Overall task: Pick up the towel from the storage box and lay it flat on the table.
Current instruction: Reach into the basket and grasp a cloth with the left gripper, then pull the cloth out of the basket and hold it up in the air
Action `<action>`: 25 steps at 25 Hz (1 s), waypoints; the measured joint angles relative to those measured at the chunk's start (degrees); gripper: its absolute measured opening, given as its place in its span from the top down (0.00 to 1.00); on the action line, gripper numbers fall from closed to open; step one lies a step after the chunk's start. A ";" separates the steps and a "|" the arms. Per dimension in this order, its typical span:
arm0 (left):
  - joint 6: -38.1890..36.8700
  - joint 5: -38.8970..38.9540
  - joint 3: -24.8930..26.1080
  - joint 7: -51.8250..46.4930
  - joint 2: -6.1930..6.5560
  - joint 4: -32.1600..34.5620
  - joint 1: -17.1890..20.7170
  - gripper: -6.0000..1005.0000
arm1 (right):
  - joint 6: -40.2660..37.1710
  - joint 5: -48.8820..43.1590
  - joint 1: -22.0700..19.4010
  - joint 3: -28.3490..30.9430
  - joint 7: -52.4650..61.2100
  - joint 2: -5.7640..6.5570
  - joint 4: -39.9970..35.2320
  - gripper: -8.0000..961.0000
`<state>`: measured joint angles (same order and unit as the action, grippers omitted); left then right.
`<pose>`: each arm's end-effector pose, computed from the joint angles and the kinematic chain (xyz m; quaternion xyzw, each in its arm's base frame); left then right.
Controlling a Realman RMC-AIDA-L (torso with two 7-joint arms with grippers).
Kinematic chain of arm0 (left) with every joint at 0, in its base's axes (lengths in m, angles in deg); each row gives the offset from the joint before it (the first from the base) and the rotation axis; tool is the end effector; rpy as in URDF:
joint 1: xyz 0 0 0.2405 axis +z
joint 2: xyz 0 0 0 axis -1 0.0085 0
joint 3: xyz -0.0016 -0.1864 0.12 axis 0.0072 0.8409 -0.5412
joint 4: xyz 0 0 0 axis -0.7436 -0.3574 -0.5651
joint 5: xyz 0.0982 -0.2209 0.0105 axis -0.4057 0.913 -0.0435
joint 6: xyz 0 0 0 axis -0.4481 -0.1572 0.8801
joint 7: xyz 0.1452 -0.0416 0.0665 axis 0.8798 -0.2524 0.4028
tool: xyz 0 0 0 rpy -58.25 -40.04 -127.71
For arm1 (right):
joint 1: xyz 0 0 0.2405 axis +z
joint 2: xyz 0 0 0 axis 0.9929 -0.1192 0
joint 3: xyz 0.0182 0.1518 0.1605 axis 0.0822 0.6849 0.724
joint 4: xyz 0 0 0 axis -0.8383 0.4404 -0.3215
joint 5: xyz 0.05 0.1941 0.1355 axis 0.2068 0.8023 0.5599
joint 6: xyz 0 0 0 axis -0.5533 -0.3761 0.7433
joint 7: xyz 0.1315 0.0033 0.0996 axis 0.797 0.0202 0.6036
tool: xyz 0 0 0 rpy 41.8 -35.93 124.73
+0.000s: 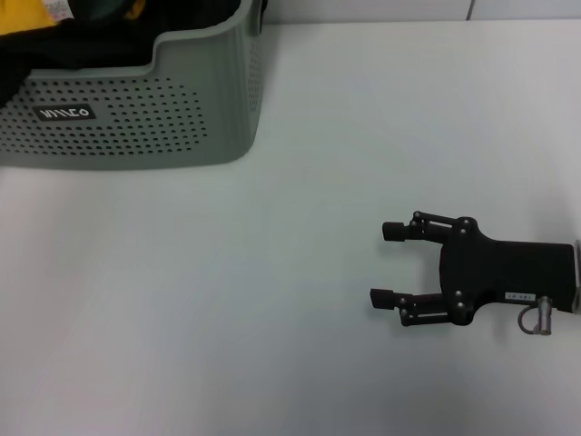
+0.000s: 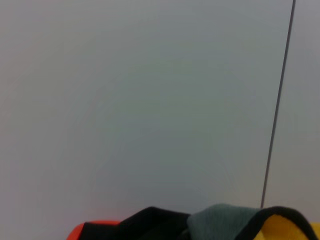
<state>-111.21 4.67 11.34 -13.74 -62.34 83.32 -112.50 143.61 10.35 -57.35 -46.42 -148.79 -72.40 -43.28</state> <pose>-0.3166 0.4036 0.1531 -0.6933 -0.2959 -0.3637 0.5473 0.2255 0.3128 -0.0559 -0.9532 0.0673 0.2814 0.0875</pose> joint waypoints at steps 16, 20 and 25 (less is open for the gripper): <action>0.78 3.01 0.00 0.61 0.13 -1.84 -1.27 0.89 | 0.55 -0.01 -0.41 -0.07 0.00 -0.09 0.74 0.11; -2.14 3.59 0.03 0.55 0.00 -1.86 -0.89 0.96 | 0.56 -0.01 -0.40 -0.06 -0.12 -0.09 0.75 0.11; -20.41 7.01 0.34 -1.59 0.69 -2.33 0.71 0.98 | 0.57 0.20 -0.40 0.21 -0.88 -0.09 0.76 0.11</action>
<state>-131.63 11.67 11.69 -15.33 -61.66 80.98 -111.79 144.17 10.54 -57.76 -46.21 -149.66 -72.48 -42.52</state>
